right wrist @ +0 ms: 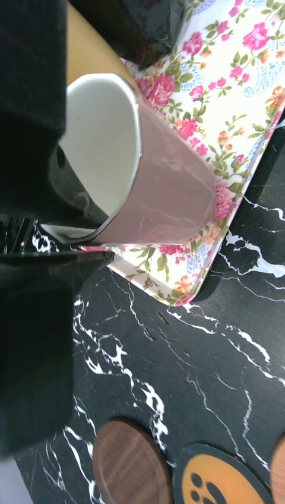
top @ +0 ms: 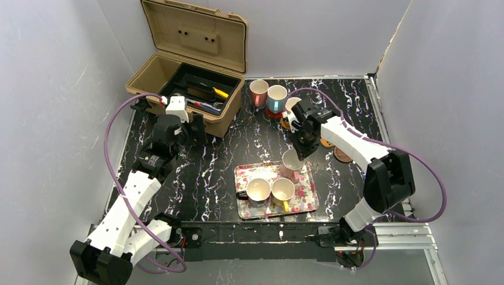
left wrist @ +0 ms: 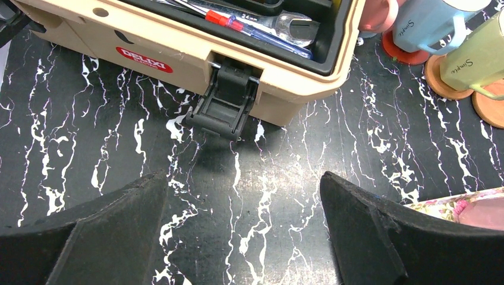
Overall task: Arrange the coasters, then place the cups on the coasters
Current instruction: Pick up the cup from the tray.
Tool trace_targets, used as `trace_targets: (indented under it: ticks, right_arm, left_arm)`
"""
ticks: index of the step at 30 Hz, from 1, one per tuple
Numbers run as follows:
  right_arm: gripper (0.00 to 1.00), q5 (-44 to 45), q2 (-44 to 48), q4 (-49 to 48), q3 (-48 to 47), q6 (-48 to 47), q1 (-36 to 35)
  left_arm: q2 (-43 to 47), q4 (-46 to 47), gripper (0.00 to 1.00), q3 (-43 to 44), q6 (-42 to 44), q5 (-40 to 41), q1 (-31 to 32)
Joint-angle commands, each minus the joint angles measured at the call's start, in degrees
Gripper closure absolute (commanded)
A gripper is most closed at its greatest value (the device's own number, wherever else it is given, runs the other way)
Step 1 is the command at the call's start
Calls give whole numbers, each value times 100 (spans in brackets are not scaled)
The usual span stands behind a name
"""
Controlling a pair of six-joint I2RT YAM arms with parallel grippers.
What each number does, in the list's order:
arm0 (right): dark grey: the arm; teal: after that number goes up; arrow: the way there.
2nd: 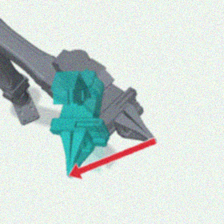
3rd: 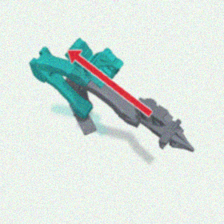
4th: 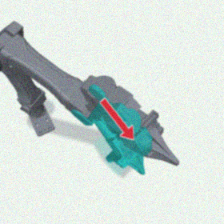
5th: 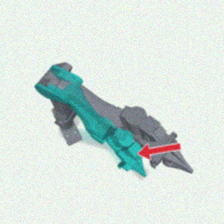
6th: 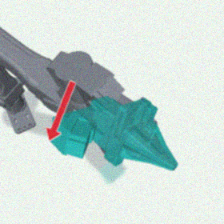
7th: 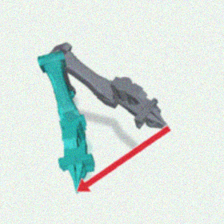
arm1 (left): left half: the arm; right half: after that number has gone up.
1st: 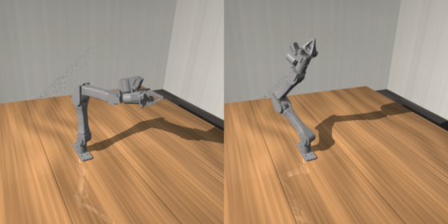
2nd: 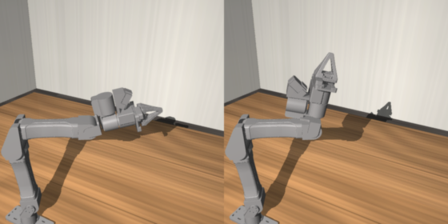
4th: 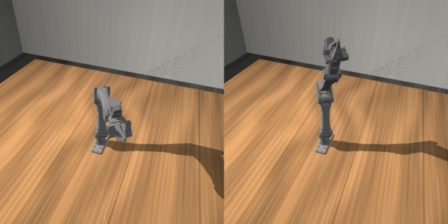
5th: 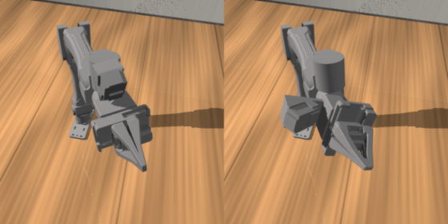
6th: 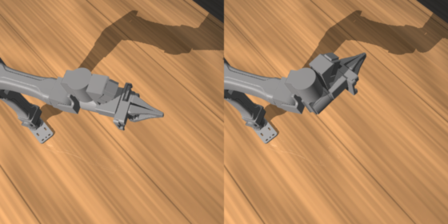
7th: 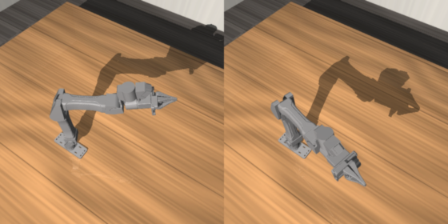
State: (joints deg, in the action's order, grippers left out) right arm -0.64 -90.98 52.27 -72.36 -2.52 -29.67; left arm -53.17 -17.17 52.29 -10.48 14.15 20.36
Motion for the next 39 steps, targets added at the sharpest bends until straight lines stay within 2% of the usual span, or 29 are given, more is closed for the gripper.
trace_targets:
  ticks: [1, 6, 9, 16, 19, 26, 31, 35, 39]
  right_arm:
    - [64, -101, 21, -93, -340, 48, -30]
    - [43, 8, 206, -120, -332, 172, -38]
    - [38, 7, 336, -116, -323, 202, -32]
    - [27, 458, 695, 1, -397, 986, -32]
    - [26, 508, 845, -11, -336, 1525, -29]
    - [34, 566, 1266, -155, 50, 2946, -36]
    - [40, 853, 1256, -19, 324, 3199, -90]
    - [42, 902, 1332, -92, 666, 3395, -200]
    - [49, 933, 1455, -298, 1062, 3618, -280]
  left_arm:
    - [0, -49, 2, -21, -7, -9, -14]
    - [0, -41, 2, -17, -14, -7, -14]
    - [-4, -34, 2, -17, -20, -33, -15]
    - [-1, -49, 2, -13, -39, -48, -9]
    - [16, -45, 2, -25, -42, -53, -8]
    - [55, -54, 2, -17, -51, -63, -8]
    - [96, -45, 2, -35, -39, -13, -9]
    - [75, -60, 2, -18, -34, -7, -8]
    - [94, -51, 2, -26, -28, 16, -11]
